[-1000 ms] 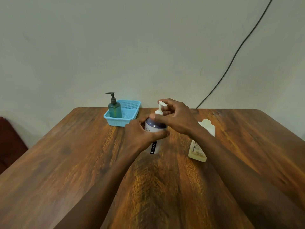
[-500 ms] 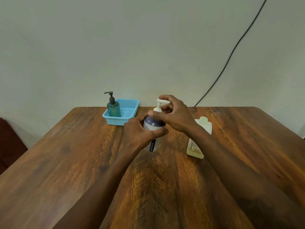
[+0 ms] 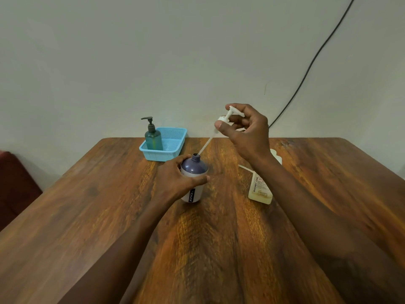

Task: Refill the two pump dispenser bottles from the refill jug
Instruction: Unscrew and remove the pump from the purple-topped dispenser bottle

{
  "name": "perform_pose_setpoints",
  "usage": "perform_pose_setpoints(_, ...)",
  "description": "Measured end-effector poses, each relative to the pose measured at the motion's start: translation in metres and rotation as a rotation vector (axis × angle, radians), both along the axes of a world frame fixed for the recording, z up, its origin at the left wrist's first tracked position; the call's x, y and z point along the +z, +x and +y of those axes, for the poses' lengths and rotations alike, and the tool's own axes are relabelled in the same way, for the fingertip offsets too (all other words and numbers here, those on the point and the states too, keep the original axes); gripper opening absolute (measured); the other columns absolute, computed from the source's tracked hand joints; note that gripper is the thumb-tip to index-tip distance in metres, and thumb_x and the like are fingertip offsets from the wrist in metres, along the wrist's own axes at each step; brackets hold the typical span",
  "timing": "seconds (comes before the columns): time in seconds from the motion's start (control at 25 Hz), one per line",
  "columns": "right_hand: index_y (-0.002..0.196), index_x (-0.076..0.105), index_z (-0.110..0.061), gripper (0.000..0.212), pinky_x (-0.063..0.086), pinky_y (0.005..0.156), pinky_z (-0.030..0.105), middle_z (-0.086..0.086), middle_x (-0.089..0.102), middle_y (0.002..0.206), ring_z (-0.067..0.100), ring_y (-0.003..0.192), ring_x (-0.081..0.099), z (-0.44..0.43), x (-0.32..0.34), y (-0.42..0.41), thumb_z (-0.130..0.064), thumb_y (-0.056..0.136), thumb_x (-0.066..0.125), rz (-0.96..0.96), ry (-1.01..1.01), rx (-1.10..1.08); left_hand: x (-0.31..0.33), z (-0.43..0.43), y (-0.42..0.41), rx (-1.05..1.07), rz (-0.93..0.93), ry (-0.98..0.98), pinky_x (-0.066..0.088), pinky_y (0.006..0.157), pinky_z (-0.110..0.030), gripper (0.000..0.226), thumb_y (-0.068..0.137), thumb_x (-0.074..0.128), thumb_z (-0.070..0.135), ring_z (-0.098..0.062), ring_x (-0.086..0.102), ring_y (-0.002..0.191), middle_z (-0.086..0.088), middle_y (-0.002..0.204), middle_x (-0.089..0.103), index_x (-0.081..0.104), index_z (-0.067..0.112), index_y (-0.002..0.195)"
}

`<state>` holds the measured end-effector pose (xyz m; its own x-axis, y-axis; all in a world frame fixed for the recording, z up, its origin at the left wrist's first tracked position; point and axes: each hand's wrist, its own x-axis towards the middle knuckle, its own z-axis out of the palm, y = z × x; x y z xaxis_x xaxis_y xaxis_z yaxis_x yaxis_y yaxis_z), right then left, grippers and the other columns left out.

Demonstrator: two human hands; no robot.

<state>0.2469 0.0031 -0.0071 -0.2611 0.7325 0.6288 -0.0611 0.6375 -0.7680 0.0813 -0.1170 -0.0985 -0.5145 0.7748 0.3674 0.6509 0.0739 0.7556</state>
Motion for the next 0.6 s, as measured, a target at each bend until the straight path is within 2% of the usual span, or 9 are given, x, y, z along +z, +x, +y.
perform_pose_setpoints(0.12, 0.125, 0.068, -0.019, 0.05, 0.066, 0.076, 0.04, 0.004, 0.075, 0.111, 0.014, 0.098, 0.074, 0.002, -0.002, 0.005, -0.029, 0.08, 0.087, 0.092, -0.046, -0.019, -0.006, -0.003, -0.008, 0.024, -0.003, -0.006, 0.045, 0.074, -0.011, 0.08, 0.057, 0.094, 0.057, 0.0, 0.061, 0.098, 0.017, 0.109, 0.065, 0.065, 0.031, 0.127)
perform_pose_setpoints(0.24, 0.122, 0.069, -0.023, 0.048, 0.066, 0.072, 0.038, 0.001, 0.074, 0.109, 0.014, 0.094, 0.075, 0.003, -0.009, 0.009, -0.031, 0.078, 0.087, 0.101, -0.042, -0.074, -0.01, -0.006, -0.012, 0.045, -0.013, -0.016, 0.045, 0.073, -0.012, 0.08, 0.057, 0.093, 0.057, -0.002, 0.063, 0.1, 0.019, 0.109, 0.064, 0.064, 0.033, 0.127)
perform_pose_setpoints(0.4, 0.113, 0.077, -0.021, 0.034, 0.062, 0.073, 0.02, -0.012, 0.072, 0.1, 0.0, 0.085, 0.069, 0.001, -0.036, 0.007, -0.024, 0.08, 0.086, -0.162, -0.022, -0.104, -0.016, -0.005, -0.012, 0.086, -0.045, -0.018, 0.053, 0.08, -0.02, 0.089, 0.053, 0.091, 0.067, -0.006, 0.064, 0.105, 0.015, 0.117, 0.066, 0.063, 0.031, 0.131)
perform_pose_setpoints(0.6, 0.093, 0.076, -0.021, 0.014, 0.058, 0.066, 0.023, -0.011, 0.071, 0.088, 0.005, 0.076, 0.066, 0.0, -0.083, 0.0, -0.016, 0.081, 0.081, -0.368, -0.036, -0.119, -0.013, -0.002, -0.001, 0.093, -0.037, 0.012, 0.048, 0.078, -0.014, 0.087, 0.058, 0.093, 0.061, -0.004, 0.062, 0.103, 0.015, 0.117, 0.065, 0.061, 0.029, 0.132)
